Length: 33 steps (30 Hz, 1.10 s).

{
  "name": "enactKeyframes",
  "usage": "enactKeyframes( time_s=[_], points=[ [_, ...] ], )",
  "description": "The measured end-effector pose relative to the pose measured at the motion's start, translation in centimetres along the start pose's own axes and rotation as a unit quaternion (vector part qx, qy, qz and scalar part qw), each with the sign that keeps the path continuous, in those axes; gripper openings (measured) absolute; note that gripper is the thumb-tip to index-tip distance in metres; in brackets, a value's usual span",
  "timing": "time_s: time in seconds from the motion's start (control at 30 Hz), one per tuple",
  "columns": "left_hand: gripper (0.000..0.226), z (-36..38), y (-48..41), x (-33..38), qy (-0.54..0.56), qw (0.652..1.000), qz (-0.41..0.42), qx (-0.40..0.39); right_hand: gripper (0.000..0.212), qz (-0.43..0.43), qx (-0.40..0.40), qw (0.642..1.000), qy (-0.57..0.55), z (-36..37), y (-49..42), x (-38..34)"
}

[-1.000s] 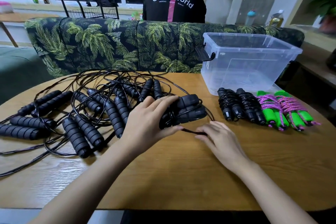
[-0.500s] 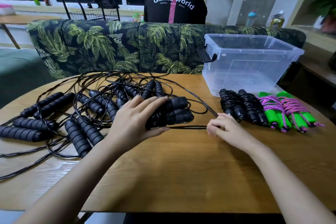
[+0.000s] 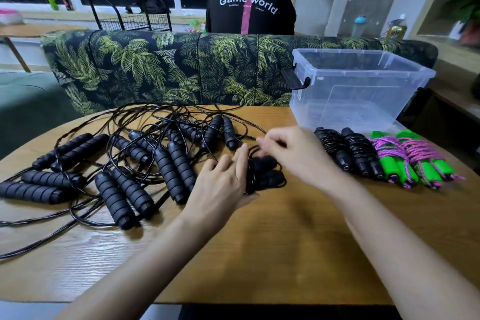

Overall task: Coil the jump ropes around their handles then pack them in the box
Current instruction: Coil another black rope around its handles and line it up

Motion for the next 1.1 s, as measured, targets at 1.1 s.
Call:
enactKeyframes(
  time_s=[1.1],
  points=[
    [0.074,2.2,-0.1,-7.2,0.435,0.887,-0.155,-0.011,0.026,-0.146,0.264,0.869,0.392,6.9,8.1,2.9]
  ],
)
Point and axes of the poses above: each hand's wrist, its own y-axis away from the middle knuckle, its own z-axis out of the palm, x = y × z, the point moved 10 cm from there along -y, towards the middle knuckle, and after that the axes turned 15 degrees about -x, right-handed, at the moved point
